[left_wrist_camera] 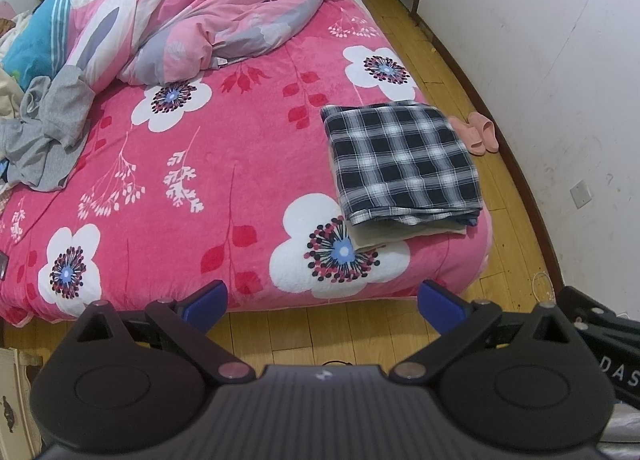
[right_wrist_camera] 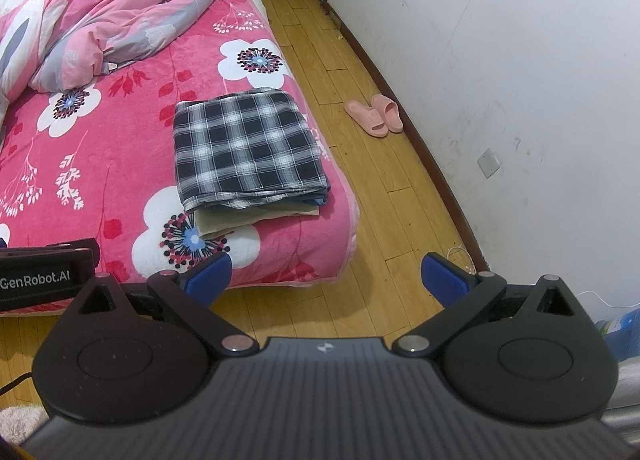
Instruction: Fold clothes
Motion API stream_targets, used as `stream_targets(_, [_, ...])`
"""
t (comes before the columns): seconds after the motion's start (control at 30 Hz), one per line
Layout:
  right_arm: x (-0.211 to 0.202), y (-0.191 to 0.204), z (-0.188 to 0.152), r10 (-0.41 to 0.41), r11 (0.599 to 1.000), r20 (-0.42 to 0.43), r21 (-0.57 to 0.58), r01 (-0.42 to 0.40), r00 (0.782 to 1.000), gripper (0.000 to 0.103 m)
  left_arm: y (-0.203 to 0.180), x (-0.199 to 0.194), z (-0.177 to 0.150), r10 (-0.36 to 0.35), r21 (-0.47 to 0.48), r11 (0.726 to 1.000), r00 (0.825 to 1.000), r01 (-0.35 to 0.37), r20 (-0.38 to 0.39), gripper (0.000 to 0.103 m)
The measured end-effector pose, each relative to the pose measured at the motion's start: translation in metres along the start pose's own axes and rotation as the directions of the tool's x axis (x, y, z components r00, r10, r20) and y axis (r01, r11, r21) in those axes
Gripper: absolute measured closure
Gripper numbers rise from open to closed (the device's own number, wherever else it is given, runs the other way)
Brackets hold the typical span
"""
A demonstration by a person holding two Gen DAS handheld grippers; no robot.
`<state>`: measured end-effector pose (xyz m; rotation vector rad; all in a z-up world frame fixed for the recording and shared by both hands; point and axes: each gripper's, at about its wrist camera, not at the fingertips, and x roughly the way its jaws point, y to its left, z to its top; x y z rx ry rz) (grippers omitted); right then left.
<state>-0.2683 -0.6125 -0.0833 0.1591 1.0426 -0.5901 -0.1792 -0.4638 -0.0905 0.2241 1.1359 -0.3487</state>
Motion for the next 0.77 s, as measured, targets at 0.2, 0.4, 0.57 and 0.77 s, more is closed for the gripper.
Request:
stream_targets(0.2, [-0.0003,0.0000,-0.0007,0.000,1.000,0.000,0.002,0.000,1.000,0.002,-0.0008,-0.0005,-0.0005,0.001,-0.001,1.000,1.000,-0.001,0.001,0.001])
stream_targets(0.4, [-0.0002,0.0002,-0.0014,0.001,1.000,0.001,0.002,-0.001,1.000,0.002,-0.0006,-0.0010,-0.0015,0.001,-0.001,1.000,1.000,-0.001,0.001,0.001])
stream_targets(0.57, [0.0002,0.0000,-0.0018,0.002,1.000,0.001,0.002,-0.002,1.000,0.002,0.0004,-0.0021,-0.0015,0.002,0.001,1.000,1.000,-0.002,-0.001,0.001])
stream_targets(0.77, [0.0009,0.0001,-0.0021,0.003,1.000,0.002,0.003,-0.003,1.000,0.002,-0.0016,-0.0017,-0.0015,0.001,0.003,1.000,1.000,-0.001,-0.004,0.001])
